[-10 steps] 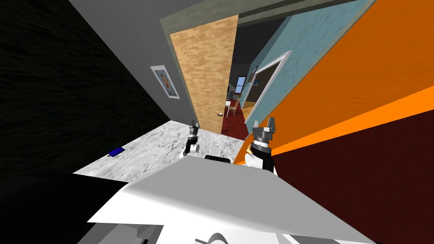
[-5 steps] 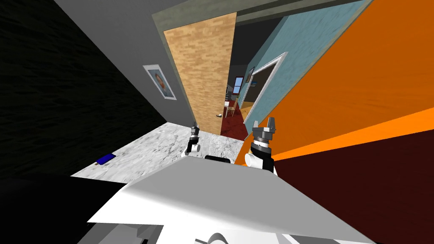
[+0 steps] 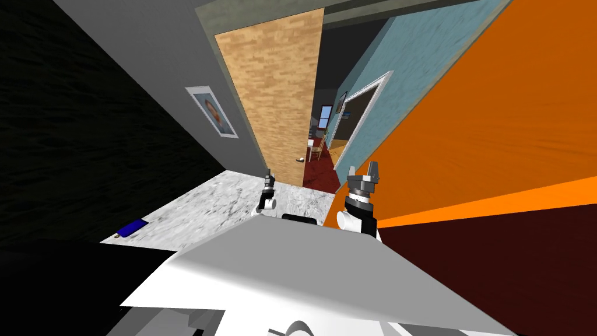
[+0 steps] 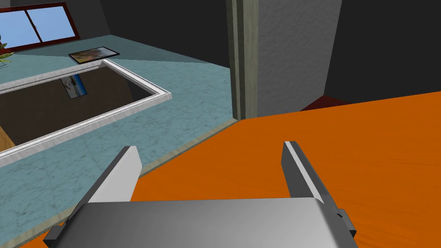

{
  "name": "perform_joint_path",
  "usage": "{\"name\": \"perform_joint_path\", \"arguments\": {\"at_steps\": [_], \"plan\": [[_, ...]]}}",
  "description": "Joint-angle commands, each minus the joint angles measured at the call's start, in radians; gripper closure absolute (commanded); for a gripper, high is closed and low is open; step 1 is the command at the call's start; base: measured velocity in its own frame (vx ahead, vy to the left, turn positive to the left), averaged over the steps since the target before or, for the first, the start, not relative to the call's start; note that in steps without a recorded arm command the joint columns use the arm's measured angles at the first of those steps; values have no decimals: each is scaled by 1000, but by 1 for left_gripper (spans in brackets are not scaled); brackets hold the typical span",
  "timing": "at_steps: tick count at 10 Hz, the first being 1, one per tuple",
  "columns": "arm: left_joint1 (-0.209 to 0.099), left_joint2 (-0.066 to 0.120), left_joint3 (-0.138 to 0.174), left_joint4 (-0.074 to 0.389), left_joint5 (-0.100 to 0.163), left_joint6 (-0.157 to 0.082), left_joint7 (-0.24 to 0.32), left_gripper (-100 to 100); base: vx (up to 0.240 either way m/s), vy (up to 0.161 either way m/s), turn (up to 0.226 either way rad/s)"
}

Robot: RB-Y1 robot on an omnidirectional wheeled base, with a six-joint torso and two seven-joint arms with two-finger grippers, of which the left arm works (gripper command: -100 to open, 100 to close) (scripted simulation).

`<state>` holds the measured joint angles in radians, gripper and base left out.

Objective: Pull the door open

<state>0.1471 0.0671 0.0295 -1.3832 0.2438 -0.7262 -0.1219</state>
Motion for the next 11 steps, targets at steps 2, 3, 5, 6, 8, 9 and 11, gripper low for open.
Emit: {"name": "perform_joint_path", "arguments": {"at_steps": [2,3,5,6,8,9,11], "plan": [[-25,-4,1,66,9,-11,-17,-100,65,23,-67],[-36,-6,2,95,13,-14,-24,-100,89,29,-118],[-48,-7,3,126,18,-18,-31,-100,83,32,-69],[-59,-9,5,156,22,-22,-38,-100,53,12,-59],[-82,-14,7,213,31,-30,-52,-100,86,20,-117],[-93,-17,8,241,35,-33,-59,-100,83,29,-103],[-115,-23,9,297,43,-41,-72,-100,98,19,-107]]}}
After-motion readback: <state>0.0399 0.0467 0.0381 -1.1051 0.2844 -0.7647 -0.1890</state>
